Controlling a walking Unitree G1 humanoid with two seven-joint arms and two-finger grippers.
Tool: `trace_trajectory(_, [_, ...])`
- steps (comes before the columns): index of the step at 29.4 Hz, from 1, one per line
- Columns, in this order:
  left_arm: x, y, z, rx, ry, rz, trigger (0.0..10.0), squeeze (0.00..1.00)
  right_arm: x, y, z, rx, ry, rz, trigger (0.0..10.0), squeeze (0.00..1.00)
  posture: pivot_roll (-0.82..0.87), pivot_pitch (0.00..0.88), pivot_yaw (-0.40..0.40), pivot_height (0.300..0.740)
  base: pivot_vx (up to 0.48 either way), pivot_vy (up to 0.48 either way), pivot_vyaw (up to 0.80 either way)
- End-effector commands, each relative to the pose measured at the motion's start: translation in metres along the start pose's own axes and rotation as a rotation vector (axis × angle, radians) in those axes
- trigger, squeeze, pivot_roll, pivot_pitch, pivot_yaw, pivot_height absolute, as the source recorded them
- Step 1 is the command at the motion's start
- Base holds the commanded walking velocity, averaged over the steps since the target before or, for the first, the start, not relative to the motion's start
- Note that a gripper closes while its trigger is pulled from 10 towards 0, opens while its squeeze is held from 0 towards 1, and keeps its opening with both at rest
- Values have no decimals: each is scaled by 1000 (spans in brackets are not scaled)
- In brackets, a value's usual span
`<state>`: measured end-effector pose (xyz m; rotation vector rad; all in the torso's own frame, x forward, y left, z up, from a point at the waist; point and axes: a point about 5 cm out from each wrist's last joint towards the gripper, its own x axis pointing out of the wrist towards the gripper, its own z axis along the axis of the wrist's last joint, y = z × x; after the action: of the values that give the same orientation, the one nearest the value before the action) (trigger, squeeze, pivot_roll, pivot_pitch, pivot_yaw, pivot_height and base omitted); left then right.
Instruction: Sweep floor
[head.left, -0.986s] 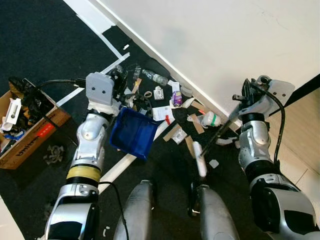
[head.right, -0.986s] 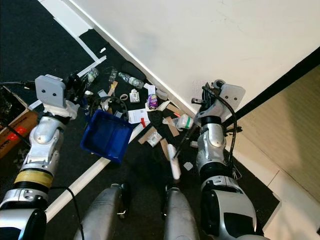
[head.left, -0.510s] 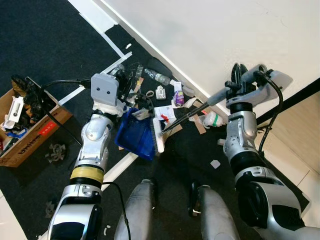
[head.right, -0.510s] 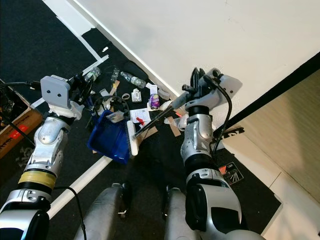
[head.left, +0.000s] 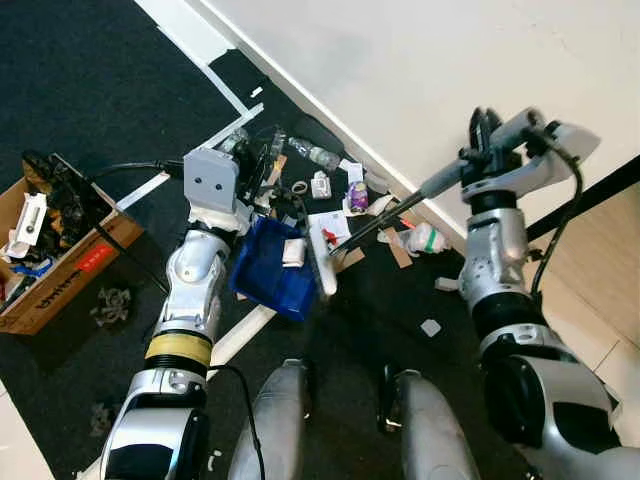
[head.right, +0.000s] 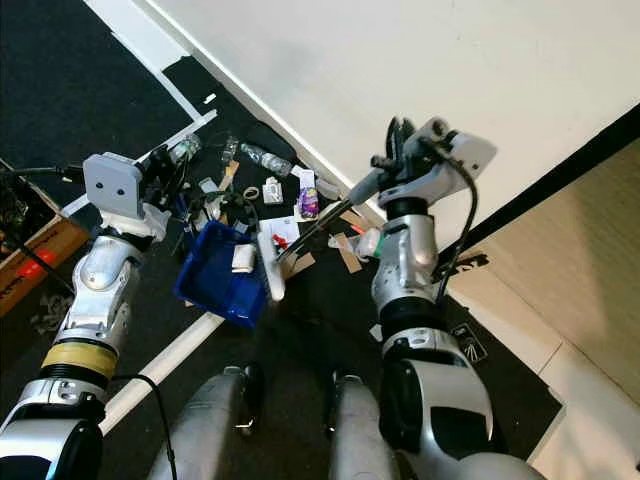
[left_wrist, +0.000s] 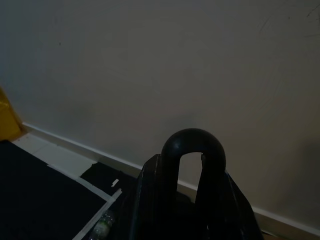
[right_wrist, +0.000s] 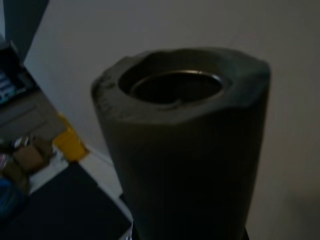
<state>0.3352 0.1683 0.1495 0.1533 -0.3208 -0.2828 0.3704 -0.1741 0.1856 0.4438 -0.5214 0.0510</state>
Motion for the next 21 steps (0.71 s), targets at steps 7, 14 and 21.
trace_trajectory(7, [-11, -20, -24, -114, 86, 5, 10000, 0, 14, -3, 24, -98, -70, 44, 10000, 0, 117, 273, -43, 740, 0, 0, 0])
trace_trajectory(14, [-14, -22, -27, -119, 88, 1, 10000, 0, 18, -13, 34, -358, -10, 65, 10000, 0, 121, 269, -48, 740, 0, 0, 0])
trace_trajectory(21, [-13, -24, -27, -115, 90, -32, 10000, 0, 16, -24, 31, -483, 97, 50, 10000, 0, 113, 255, -44, 740, 0, 0, 0])
